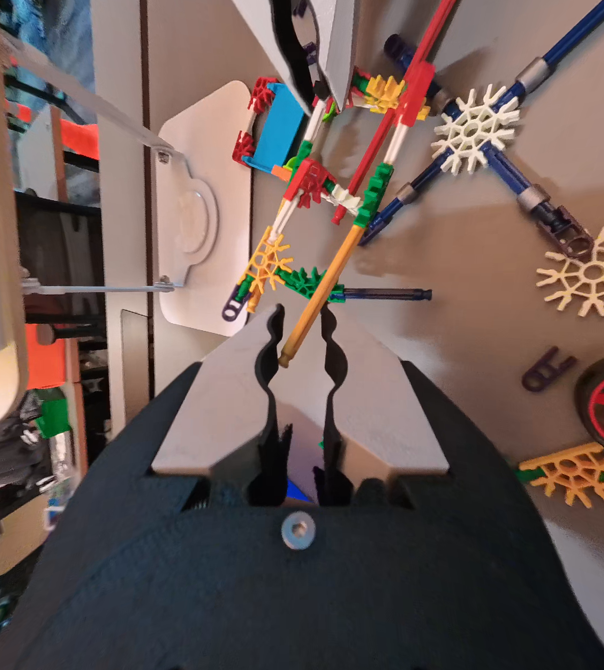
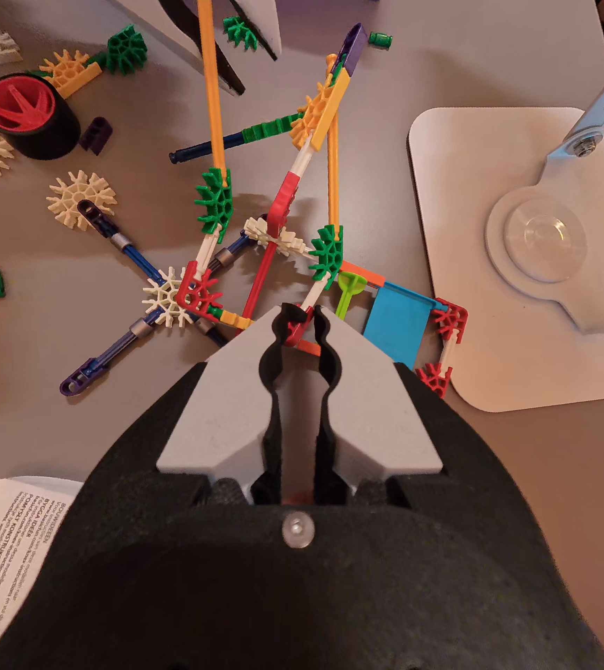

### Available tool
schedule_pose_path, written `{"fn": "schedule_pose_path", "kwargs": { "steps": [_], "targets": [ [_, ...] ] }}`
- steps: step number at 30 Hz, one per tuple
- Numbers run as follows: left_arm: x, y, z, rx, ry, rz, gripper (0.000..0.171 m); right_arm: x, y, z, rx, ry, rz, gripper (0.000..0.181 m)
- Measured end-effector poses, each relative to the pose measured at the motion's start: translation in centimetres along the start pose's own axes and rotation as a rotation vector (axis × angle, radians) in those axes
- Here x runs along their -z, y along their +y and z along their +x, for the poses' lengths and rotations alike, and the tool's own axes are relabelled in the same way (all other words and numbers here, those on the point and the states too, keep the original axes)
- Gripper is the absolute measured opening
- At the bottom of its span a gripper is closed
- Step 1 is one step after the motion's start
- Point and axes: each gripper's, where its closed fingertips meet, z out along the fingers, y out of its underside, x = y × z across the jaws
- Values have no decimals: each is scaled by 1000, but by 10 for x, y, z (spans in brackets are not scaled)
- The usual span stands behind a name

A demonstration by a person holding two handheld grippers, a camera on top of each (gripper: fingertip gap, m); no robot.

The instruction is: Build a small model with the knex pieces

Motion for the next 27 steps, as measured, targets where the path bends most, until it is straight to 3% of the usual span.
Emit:
{"fn": "schedule_pose_path", "kwargs": {
  "steps": [8,12,19,23,27],
  "targets": [
    [-3,2,12,216,244,48,11,6,-3,6,28,43,5,14],
    [-2,-2,18,273,288,50,3,24,-18,9,104,108,40,25],
    [-2,-9,21,296,303,50,2,26,-25,-11,155,43,55,32],
    [-1,-21,26,344,355,85,2,6,-17,-22,196,14,16,26],
    [-1,-31,32,420,418,128,2,-5,-6,-23,229,24,-34,5]
  ]
}}
